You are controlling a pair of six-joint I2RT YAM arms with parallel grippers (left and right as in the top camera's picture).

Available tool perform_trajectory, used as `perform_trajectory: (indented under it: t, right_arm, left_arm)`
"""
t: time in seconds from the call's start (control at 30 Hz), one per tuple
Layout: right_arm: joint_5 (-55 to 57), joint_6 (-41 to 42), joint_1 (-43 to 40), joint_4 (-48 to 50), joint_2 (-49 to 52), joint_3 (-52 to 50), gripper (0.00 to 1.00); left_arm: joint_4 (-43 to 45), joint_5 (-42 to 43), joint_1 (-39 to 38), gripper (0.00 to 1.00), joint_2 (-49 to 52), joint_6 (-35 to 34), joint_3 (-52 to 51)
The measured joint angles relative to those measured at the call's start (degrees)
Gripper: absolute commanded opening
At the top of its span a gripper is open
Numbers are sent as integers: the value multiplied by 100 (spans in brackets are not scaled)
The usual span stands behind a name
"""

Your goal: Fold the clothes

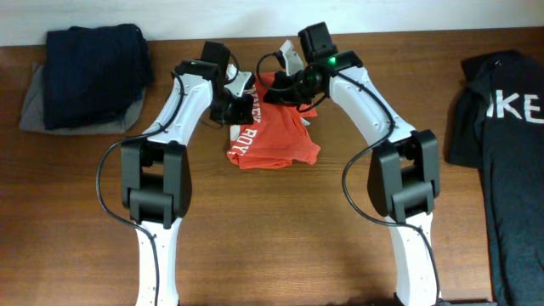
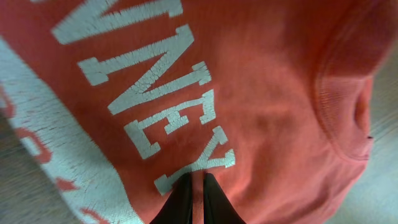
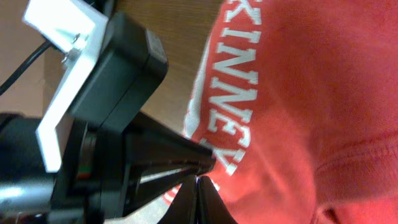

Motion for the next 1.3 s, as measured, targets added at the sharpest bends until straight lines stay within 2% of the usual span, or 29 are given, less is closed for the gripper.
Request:
perform_trajectory:
  t: [0.23,0.67,0.87,1.3]
  right_arm:
    - [87,197,-129,111,446,0,4]
    - [352,203,-682,74,546,2,4]
    - [308,208,-883,90,916,11,4]
    - [431,208,-1043,-236,931,101,4]
  left_arm:
    - [11,101,0,8,251,2,2]
    - [-17,74,87,9,282,24,2]
    - [-70,46,302,8,284,24,2]
    - [-125,-61,791,9,282,177,11]
